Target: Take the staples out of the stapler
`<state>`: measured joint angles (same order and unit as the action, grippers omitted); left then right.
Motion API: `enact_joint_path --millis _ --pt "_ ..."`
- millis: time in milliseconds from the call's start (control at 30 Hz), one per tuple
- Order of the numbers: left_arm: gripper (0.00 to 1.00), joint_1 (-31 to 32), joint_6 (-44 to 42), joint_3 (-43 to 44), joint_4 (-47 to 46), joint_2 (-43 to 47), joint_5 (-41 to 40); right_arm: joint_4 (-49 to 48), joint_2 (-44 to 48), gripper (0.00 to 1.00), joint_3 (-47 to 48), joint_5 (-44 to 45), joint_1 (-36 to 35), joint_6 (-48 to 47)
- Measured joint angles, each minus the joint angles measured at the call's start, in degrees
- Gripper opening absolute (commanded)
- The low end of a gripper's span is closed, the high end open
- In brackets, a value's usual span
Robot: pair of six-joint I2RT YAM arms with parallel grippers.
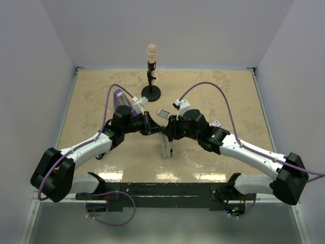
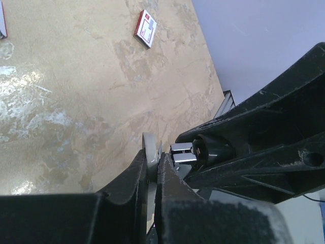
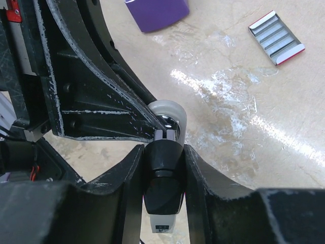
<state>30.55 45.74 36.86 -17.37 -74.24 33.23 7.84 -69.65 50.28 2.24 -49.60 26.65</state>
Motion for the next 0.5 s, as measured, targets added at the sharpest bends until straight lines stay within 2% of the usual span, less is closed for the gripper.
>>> enact_joint_path --millis 267,500 --pt "0.00 0.20 -3.13 3.96 9.64 0.44 -5.64 3.87 3.58 0.16 0.28 2.01 -0.26 -0.66" --pt "0.00 -2.45 -1.42 4.70 10.93 0.57 -5.35 5.99 10.45 0.20 -1.95 2.10 -0.26 -0.70"
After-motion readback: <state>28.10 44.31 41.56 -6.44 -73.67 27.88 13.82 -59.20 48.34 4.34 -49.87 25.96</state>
